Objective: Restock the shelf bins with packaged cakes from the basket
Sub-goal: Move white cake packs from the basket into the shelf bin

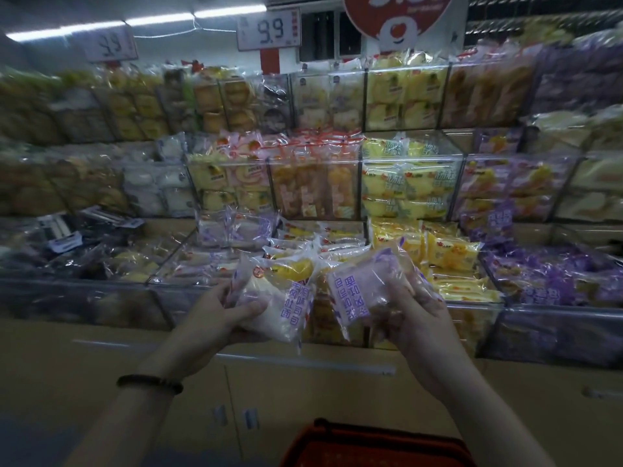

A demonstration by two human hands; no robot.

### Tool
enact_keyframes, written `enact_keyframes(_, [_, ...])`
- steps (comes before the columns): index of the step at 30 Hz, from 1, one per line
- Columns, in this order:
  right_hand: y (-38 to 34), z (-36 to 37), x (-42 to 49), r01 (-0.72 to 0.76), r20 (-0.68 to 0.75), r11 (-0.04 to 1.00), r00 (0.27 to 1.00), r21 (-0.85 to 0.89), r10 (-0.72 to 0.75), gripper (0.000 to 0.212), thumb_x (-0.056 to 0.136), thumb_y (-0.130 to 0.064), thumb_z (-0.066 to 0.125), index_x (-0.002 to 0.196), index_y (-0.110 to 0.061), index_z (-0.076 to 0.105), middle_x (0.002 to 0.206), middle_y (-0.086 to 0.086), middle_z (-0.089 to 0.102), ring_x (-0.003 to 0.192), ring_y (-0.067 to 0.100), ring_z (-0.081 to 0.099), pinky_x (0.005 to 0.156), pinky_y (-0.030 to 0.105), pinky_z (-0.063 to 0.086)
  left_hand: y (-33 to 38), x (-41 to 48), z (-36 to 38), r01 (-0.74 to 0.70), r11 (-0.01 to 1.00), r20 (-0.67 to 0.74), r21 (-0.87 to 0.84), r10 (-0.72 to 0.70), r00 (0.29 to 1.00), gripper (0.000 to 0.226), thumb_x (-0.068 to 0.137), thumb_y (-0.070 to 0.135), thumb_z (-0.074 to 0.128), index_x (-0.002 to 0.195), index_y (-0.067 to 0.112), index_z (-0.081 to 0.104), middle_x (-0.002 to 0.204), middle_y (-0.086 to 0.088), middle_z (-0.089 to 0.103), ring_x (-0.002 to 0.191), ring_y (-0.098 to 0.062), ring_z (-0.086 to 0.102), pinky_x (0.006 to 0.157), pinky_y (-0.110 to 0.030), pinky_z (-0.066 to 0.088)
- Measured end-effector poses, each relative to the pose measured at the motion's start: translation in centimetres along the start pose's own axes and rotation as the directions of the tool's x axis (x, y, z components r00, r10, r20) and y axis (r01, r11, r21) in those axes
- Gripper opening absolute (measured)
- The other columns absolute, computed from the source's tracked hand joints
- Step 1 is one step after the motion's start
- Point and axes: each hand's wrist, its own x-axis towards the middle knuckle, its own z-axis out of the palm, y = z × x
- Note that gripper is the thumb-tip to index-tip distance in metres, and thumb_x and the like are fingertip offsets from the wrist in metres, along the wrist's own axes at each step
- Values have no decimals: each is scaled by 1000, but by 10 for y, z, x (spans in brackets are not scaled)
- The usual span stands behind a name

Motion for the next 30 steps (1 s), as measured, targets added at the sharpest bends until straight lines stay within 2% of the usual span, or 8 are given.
enact_keyframes(3, [0, 3, 8, 13, 16, 1000, 1000, -12, -13, 18, 101, -9, 62, 97, -15, 78, 85, 15, 68, 72, 27, 59, 60, 36, 42, 9, 0, -4, -19, 1000, 2, -23, 19, 1000, 64, 80, 2, 86, 137, 4, 57, 128, -22, 73, 113, -44, 73, 89, -67, 60])
enact_keyframes(6, [-4, 8, 16, 11, -10, 1000, 1000, -6, -11, 19, 94, 1, 63, 100, -10, 78, 86, 16, 67, 71, 26, 61, 64, 41, 51, 21, -2, -8, -31, 999, -12, -12, 31, 999, 59, 75, 0, 82, 131, 9, 66, 122, -17, 77, 109, -37, 76, 82, -51, 67])
enact_keyframes(9, [-12, 14, 22, 0, 15, 997, 1000, -73, 1, 14, 96, -14, 72, 106, -7, 78, 101, 28, 73, 78, 36, 70, 72, 52, 60, 28, 2, -13, -64, 997, -64, 52, 68, 996, 58, 73, 12, 93, 128, 19, 73, 116, -19, 78, 108, -35, 77, 88, -52, 65])
enact_keyframes(16, [-28, 49, 40, 111, 171, 915, 984, -388, -47, 27, 106, -39, 55, 103, -22, 76, 76, 0, 72, 62, 19, 68, 52, 33, 55, 34, 14, -7, 4, 1000, -184, 25, 1, 983, 21, 94, 20, 78, 113, 11, 73, 114, -19, 77, 95, -36, 78, 67, -44, 64])
enact_keyframes(21, [-43, 68, 69, 372, 408, 551, 911, -747, -61, 34, 105, -46, 55, 87, -23, 71, 70, 9, 65, 53, 20, 51, 52, 39, 42, 27, 18, -5, -24, 999, -241, -43, 13, 971, 41, 92, 7, 78, 128, 15, 61, 113, -19, 78, 93, -40, 79, 68, -56, 65])
enact_keyframes(24, [-59, 90, 83, 433, 444, 405, 893, -805, -71, 22, 98, -54, 62, 101, -37, 74, 80, -5, 71, 63, 20, 65, 55, 40, 53, 21, 18, -12, -58, 992, -213, -111, 34, 976, 47, 95, 7, 74, 139, 18, 60, 123, -20, 75, 103, -44, 77, 85, -67, 61])
enact_keyframes(26, [-65, 105, 90, 446, 458, 335, 888, -830, -48, 36, 91, -62, 68, 115, -35, 69, 90, -12, 70, 72, 11, 68, 57, 30, 55, 18, 17, -15, -72, 980, -187, -184, 37, 982, 45, 96, 9, 72, 139, 17, 62, 125, -23, 74, 105, -46, 75, 94, -71, 56])
enact_keyframes(30, [-51, 125, 110, 440, 453, 248, 891, -863, -6, 51, 89, -66, 67, 122, -27, 66, 100, -9, 68, 83, 9, 65, 67, 29, 57, 18, 17, -21, -118, 951, -175, -286, 69, 982, 39, 96, 6, 68, 135, 14, 65, 115, -19, 76, 73, -32, 76, 75, -58, 64])
